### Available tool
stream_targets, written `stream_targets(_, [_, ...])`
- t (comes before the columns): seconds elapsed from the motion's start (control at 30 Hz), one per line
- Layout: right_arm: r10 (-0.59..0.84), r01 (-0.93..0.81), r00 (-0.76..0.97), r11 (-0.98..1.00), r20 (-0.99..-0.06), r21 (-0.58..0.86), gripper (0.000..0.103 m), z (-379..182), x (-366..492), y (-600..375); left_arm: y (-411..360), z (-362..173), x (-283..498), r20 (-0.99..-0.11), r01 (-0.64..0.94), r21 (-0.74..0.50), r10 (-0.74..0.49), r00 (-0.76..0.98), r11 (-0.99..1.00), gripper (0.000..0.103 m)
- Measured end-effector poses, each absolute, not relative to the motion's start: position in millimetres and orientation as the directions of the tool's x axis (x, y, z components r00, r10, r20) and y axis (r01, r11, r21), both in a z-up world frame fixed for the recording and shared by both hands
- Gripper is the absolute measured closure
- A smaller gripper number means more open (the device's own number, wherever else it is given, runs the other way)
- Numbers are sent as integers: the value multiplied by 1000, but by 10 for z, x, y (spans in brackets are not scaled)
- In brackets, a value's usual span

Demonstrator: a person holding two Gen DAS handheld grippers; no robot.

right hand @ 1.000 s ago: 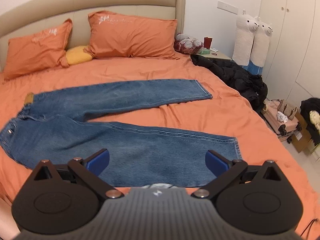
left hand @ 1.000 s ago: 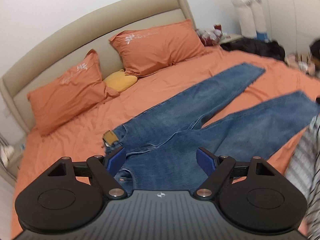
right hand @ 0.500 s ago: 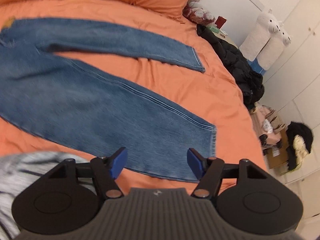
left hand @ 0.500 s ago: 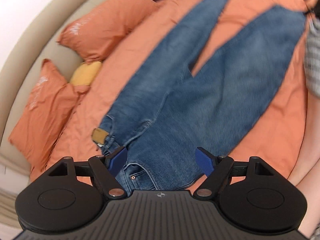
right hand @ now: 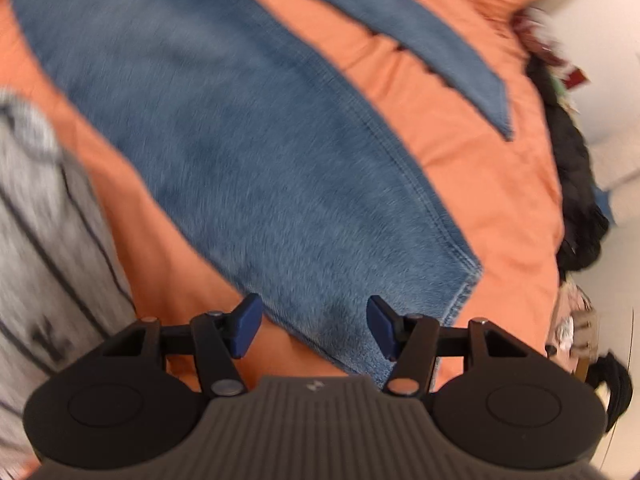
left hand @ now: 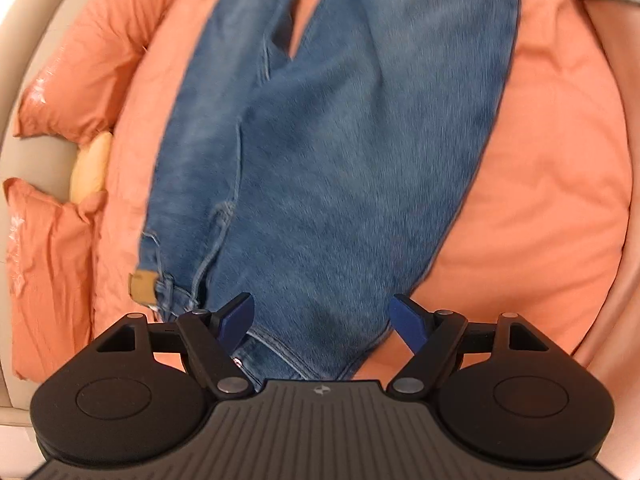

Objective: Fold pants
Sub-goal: 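Lower both tools to the jeans waistband and hem edges, then grasp the waistband with the left tool while the right tool grasps the leg edge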

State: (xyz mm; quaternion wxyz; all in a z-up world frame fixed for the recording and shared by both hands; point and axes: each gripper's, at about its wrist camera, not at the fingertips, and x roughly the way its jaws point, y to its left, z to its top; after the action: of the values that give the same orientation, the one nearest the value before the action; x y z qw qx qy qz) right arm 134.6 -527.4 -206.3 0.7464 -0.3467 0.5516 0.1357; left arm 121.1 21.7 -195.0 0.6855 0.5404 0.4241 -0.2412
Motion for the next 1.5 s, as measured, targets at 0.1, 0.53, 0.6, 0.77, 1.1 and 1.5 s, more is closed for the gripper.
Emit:
stream_targets(0.1, [-210,-632,336,672,-918,-385,44,-2200,1344,-5315,299,-2053,1282,-852,796,523,154,501,304,12])
stream_targets(0.53, [-216,-667,411,591,-886,-453,91,-2381,1233,-5199,743,-2216,1377,-846,782,533,187,500,323,12])
stream_targets(0.6, [-212,-643,433,608,-876,-465,94,-2245,1257,-5208,752,-2263,1316,-837,791,548,172,520,272,12])
stream_targets(0.77, [-224,-545,525,653,-821,-526,98,-1754,1356,-5169,712,-2532,1198,-827,822,554,199,526,128,12])
stream_targets(1.1, [-314,-428,619,634,-720,-644,102,-1143,1619,-4919,655,-2435,1174,-756,717,655,193,626,239,78])
stream_targets(1.5, [-463,-277,662,579,-589,-767,103,-751,2450,-4970,739,-897,2116,-701,429,555,123,703,712,80])
